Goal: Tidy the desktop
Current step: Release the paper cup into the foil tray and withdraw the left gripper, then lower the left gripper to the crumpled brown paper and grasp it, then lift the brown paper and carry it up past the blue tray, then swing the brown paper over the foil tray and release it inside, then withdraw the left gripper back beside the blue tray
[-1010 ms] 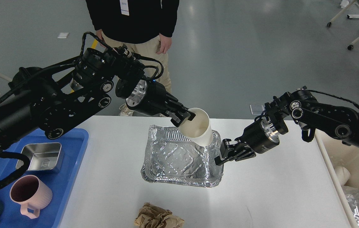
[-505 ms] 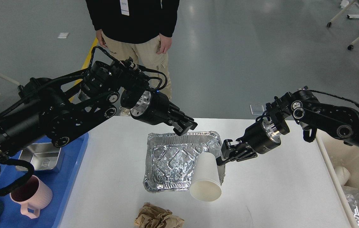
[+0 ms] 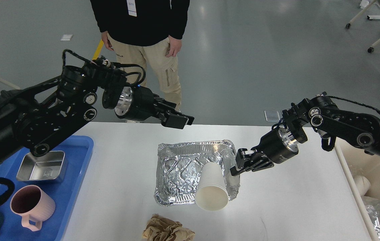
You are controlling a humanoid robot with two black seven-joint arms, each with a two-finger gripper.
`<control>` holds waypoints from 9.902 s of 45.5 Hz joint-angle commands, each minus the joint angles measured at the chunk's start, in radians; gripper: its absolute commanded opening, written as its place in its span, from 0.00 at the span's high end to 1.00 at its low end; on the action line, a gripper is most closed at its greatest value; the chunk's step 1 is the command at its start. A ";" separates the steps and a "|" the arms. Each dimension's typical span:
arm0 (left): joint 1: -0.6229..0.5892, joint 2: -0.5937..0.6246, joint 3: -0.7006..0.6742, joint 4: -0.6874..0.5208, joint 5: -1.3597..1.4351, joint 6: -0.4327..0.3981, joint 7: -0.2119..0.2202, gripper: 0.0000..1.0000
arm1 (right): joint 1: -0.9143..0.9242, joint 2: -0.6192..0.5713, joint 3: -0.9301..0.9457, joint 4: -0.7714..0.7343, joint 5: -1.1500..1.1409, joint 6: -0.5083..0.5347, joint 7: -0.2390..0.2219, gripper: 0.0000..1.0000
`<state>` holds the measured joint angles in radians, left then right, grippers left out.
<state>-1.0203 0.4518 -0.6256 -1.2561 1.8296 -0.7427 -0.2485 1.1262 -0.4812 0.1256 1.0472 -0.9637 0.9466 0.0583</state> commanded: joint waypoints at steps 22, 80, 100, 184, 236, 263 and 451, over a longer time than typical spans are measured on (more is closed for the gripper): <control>0.704 0.251 -0.655 -0.055 -0.504 0.039 0.305 0.03 | 0.003 -0.013 -0.014 -0.001 0.002 0.003 0.000 1.00; 1.389 0.923 -0.861 -0.157 -1.185 0.175 0.410 0.03 | 0.006 -0.028 -0.018 0.001 0.005 0.004 0.000 1.00; 1.116 0.818 -0.833 -0.220 -0.656 -0.032 0.330 0.03 | 0.012 -0.028 -0.017 0.007 0.006 0.005 0.000 1.00; 0.385 -0.078 0.319 -0.167 0.066 -0.135 0.328 0.03 | 0.037 -0.039 0.002 0.030 0.008 0.003 0.000 1.00; 0.368 -0.064 0.346 -0.080 0.079 -0.029 0.084 0.92 | 0.029 -0.066 0.006 0.050 0.010 -0.003 0.000 1.00; 0.601 0.251 -0.124 -0.315 -0.006 -0.023 0.021 0.91 | 0.018 -0.065 -0.006 0.042 0.010 -0.002 0.000 1.00; 0.480 0.004 -0.410 -0.178 -0.237 0.374 0.061 0.05 | 0.110 -0.103 -0.080 0.077 0.033 0.013 -0.011 1.00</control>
<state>-0.6204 0.4329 -0.9580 -1.4329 1.5944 -0.4346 -0.1904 1.2378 -0.5833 0.0498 1.1257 -0.9296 0.9599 0.0477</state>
